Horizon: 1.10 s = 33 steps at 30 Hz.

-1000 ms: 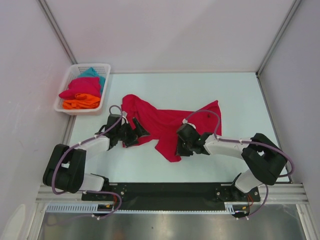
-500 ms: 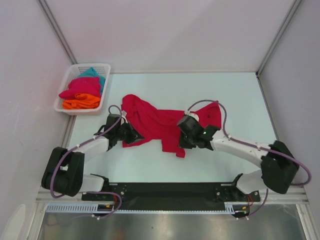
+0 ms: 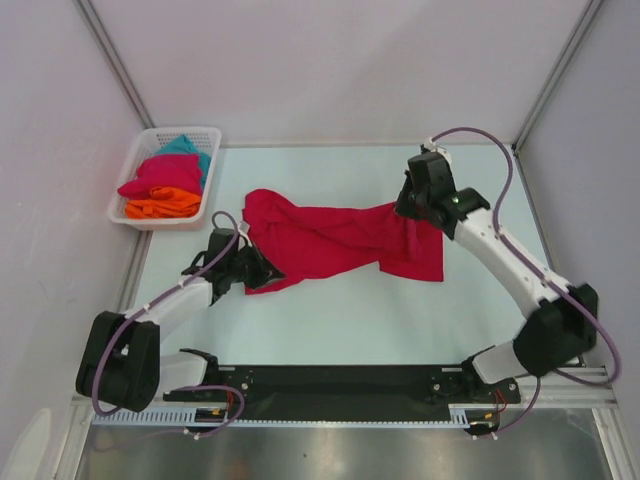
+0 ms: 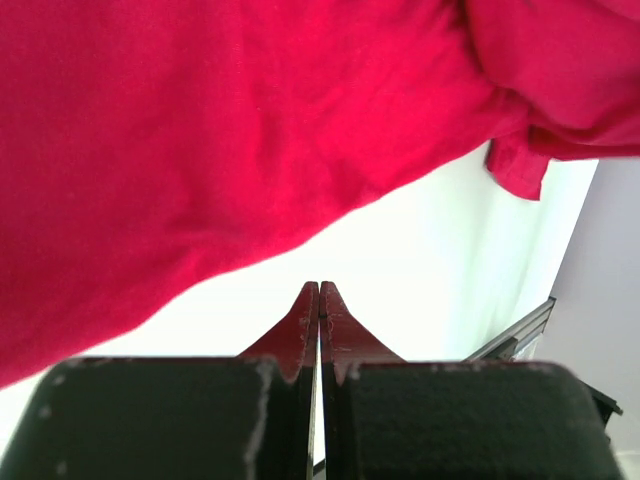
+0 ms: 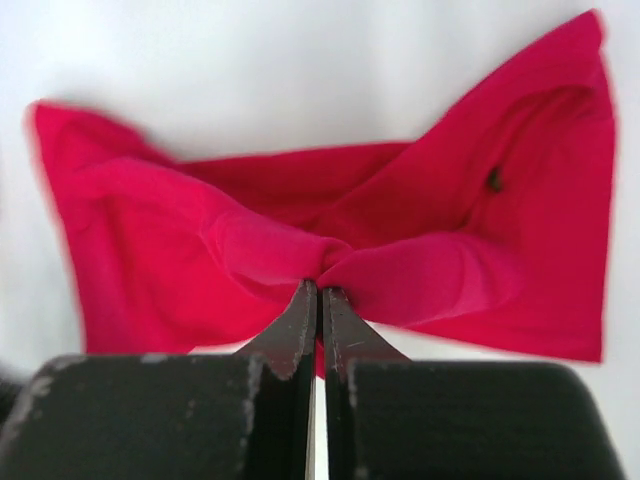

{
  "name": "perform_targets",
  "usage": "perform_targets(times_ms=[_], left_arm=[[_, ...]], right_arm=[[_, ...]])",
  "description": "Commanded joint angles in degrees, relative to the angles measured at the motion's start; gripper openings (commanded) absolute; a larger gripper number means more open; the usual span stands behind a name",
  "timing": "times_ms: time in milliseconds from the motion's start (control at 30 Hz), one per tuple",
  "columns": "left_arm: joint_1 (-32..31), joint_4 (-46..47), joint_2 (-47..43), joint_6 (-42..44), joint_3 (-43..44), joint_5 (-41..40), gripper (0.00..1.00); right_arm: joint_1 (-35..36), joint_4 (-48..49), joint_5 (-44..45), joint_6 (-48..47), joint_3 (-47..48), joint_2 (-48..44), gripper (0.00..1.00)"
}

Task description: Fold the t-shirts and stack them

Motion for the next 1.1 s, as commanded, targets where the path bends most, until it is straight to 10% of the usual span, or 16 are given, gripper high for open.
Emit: perform_targets(times_ms=[0,367,500,633,1067], left_arm=[[-0.24,-3.34,-6.58,1.85,0.63,-0.77,0.0],[-0.16,-14.95,-17.85,4.67,1.86,-4.46,0.0],[-0.24,-15.48,-16.79,5.63,1.86,-3.94,0.0],[-0.24,-15.92,-16.62,6.42,0.99,-4.2,0.0],[-0.24,-13.03,-15.21,4.24,-2.7,-5.87,0.0]], right_arm=[[-7.56,3.28,-5.01,-6.44,10.65,14.98,0.0],[-15.04,-13.51,-5.9,-9.61,73.67,57.75,0.0],[-18.28,-4.22,-9.32,-6.37,65.37,58.64,0.13],[-20.93,-1.29,-14.6,-5.04,59.82,59.95,0.47],[-20.93,7.82,-22.6,-4.52,29.1,42.66,0.59]])
